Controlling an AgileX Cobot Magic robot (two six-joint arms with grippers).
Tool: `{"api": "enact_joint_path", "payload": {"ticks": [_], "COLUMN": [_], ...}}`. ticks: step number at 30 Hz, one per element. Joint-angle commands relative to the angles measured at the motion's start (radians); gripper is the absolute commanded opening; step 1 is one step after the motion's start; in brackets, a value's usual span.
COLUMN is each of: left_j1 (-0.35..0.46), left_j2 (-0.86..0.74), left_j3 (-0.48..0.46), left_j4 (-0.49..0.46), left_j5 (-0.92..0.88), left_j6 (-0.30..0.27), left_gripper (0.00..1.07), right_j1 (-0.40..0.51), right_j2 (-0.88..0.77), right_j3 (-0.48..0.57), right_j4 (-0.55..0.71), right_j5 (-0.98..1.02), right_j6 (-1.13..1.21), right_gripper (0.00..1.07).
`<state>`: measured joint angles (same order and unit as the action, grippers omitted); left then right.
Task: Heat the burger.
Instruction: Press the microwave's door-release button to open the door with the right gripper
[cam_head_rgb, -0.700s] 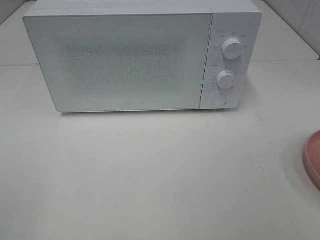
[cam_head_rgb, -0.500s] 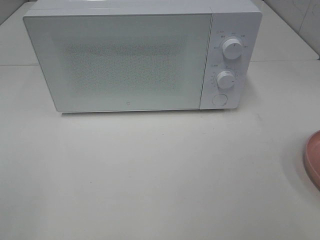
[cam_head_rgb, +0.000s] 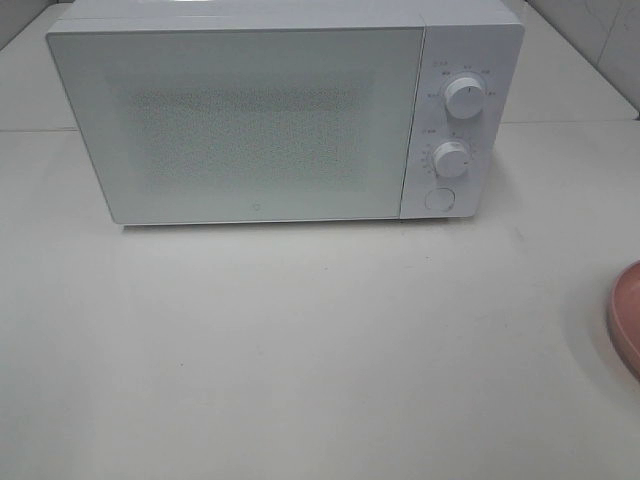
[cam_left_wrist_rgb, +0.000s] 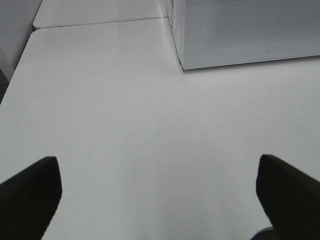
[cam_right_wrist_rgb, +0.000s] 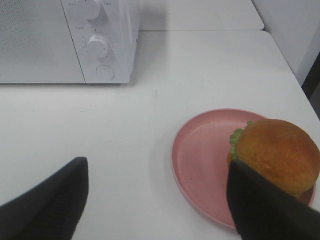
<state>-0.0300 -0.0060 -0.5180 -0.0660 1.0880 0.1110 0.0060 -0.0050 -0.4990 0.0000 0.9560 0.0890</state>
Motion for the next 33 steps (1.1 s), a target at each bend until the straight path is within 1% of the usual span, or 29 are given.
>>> {"api": "enact_joint_path", "payload": {"ticks": [1,5,7,8,10,11,13,18,19,25,27,28,33], "left_j1": [-0.002,-0.002,-0.002,-0.002,-0.002,-0.002,-0.002,-0.002,-0.002,-0.002,-0.002,-0.002,-0.002], "left_j2": [-0.013,-0.013,-0.013,-0.013,-0.013,-0.013,-0.013,-0.013,-0.013,-0.013,-0.013,-0.013,-0.013], "left_j3": [0.0,0.0,0.0,0.0,0.0,0.0,0.0,0.0,0.0,0.0,0.0,0.0,0.0], "left_j4": [0.004,0.004,0.004,0.004,0.004,0.004,0.004,0.004,0.004,0.004,0.004,0.004,0.004], "left_j5": [-0.016,-0.016,-0.016,-0.016,-0.016,-0.016,-0.016,-0.016,-0.016,-0.016,-0.016,-0.016,-0.016], "left_j6": [-0.007,-0.007,-0.007,-0.007,-0.007,-0.007,-0.007,-0.007,-0.007,-0.007,-0.007,-0.007,-0.007], "left_gripper": [0.98,0.98,0.98,0.98,0.98,0.98,0.98,0.98,0.98,0.98,0.98,0.98,0.98], "right_j1": [0.0,0.0,0.0,0.0,0.0,0.0,0.0,0.0,0.0,0.0,0.0,0.0,0.0], "right_j2": [0.014,0.072,0.149,0.149,0.208,0.208,0.258,0.323,0.362,0.454,0.515,0.515,0.622], "right_j3": [-0.03,-0.038,-0.038,-0.038,-0.038,-0.038,-0.033,-0.033,-0.033,-0.033,-0.033,-0.033,-0.033], "right_j4": [0.0,0.0,0.0,0.0,0.0,0.0,0.0,0.0,-0.006,-0.007,-0.007,-0.007,-0.007], "right_j5": [-0.053,-0.097,-0.17,-0.17,-0.244,-0.244,-0.316,-0.404,-0.439,-0.51,-0.558,-0.558,-0.656], "right_j6": [-0.004,-0.007,-0.007,-0.007,-0.007,-0.007,-0.007,-0.007,-0.007,-0.007,-0.007,-0.007,-0.007], "right_gripper": [0.74,0.74,0.74,0.74,0.74,0.74,0.74,0.74,0.74,0.74,0.74,0.74,0.74]}}
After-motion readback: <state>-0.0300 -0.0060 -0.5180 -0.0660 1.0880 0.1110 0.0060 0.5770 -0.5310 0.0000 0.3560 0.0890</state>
